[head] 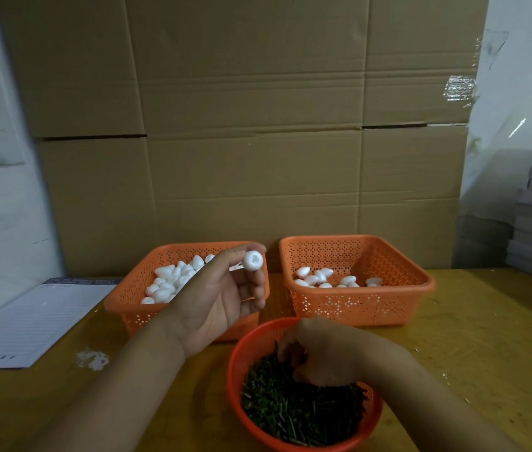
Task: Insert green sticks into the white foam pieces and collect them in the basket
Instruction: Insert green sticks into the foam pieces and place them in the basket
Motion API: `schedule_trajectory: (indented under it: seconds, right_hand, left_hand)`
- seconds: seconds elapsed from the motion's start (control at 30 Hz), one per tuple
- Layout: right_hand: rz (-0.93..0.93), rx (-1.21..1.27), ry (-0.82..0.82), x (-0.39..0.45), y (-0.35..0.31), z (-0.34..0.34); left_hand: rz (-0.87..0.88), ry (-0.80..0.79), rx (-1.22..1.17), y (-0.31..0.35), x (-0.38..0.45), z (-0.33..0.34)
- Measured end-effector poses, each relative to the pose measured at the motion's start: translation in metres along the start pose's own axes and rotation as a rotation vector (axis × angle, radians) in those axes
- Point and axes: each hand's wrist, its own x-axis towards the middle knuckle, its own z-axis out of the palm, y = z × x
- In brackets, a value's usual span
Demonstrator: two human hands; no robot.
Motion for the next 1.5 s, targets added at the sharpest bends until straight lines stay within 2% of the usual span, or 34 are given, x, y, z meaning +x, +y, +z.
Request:
schedule_trajectory:
  seconds: [0.2,0.4,0.67,0.9,1.3,1.4,1.5]
  right_hand:
    - [0.001,-0.043,-0.025,-0.001,-0.004,-0.001]
    - [-0.001,-0.072,0.104,0.0,-0.005,0.001]
    - [0.078,0.04,0.22,0.002,-0.01,0.0]
    - [-0.026,-0.003,0.321,-0.001,-0.012,-0.003]
    - [-0.08,-0.015,0.239,-0.003,-0.013,-0.006]
    - [-0.095,0.173,0.236,-0.005,-0.016,-0.01]
    - [-0.086,0.566,0.295,-0.008,-0.018,-0.016]
  left_hand:
    - [-0.011,-0.031,-0.034,0.0,0.0,-0.002]
    - [-0.011,-0.025,-0.028,-0.002,0.002,-0.005]
    - [-0.019,-0.02,0.016,-0.003,0.002,-0.007]
    - [-0.011,-0.025,0.016,-0.004,0.002,-0.009]
    - [-0.014,-0.024,0.001,-0.004,0.002,-0.009]
    - [-0.008,-0.027,0.002,-0.004,0.002,-0.008]
    - [-0.003,-0.028,0.025,-0.004,0.002,-0.008]
